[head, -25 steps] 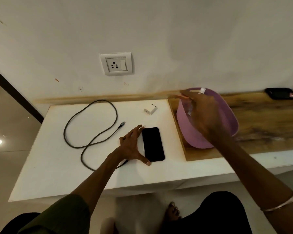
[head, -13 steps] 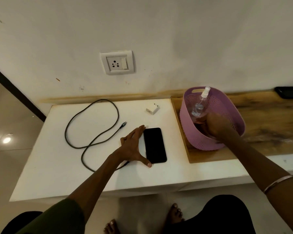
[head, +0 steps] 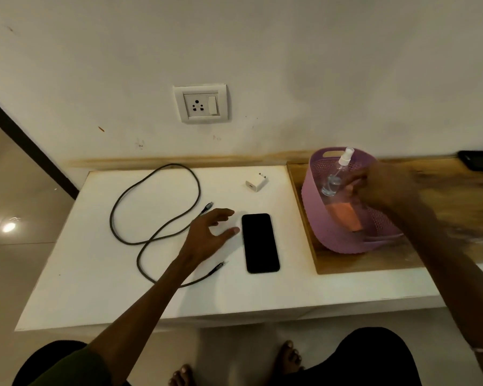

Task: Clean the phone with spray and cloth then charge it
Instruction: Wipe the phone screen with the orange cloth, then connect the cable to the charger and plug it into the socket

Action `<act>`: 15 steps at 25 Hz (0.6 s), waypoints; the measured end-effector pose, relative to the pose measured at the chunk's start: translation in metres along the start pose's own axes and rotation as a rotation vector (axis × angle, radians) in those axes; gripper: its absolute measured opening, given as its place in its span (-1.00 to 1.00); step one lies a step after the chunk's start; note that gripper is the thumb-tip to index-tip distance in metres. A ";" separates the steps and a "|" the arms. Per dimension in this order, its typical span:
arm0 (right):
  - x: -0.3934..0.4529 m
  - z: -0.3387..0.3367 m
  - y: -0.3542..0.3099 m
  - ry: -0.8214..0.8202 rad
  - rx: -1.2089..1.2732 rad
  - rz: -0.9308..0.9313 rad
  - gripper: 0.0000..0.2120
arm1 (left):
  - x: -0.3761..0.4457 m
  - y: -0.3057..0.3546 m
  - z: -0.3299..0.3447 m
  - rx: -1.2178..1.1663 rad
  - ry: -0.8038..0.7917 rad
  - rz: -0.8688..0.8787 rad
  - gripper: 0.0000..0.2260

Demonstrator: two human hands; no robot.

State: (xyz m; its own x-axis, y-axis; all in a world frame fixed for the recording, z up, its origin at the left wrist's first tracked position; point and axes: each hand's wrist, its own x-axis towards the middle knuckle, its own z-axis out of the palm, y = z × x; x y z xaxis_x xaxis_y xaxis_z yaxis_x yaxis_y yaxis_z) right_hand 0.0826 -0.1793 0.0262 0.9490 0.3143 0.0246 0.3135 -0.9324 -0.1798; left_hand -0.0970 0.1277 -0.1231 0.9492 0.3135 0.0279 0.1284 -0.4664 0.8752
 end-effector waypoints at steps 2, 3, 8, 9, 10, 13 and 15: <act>0.005 -0.006 -0.030 0.271 0.161 -0.165 -0.78 | 0.002 0.001 -0.015 0.011 0.221 0.024 -0.88; 0.010 -0.001 -0.050 0.249 0.284 -0.245 -0.73 | 0.005 0.000 -0.022 0.051 0.296 0.024 -0.89; 0.047 0.093 -0.131 -0.115 -0.011 -0.379 -0.39 | 0.015 -0.019 -0.026 0.533 0.231 -0.059 -0.76; 0.056 0.113 -0.136 -0.155 -0.092 -0.385 -0.35 | 0.014 -0.023 -0.022 0.570 0.214 -0.075 -0.74; 0.064 0.130 -0.139 -0.188 -0.110 -0.383 -0.31 | 0.014 -0.027 -0.018 0.584 0.225 -0.069 -0.77; 0.087 0.164 -0.141 -0.243 -0.022 -0.354 -0.25 | 0.016 -0.031 -0.017 0.567 0.305 -0.030 -0.86; 0.093 0.175 -0.137 -0.253 0.035 -0.353 -0.32 | 0.020 -0.029 -0.023 0.500 0.328 -0.041 -0.85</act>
State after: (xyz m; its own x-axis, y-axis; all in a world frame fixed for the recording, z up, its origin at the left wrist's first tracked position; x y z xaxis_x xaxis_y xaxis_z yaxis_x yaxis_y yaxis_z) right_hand 0.1225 0.0090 -0.1186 0.7442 0.6508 -0.1503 0.6119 -0.7545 -0.2371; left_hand -0.0883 0.1665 -0.1371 0.8127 0.5412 0.2160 0.3580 -0.7561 0.5479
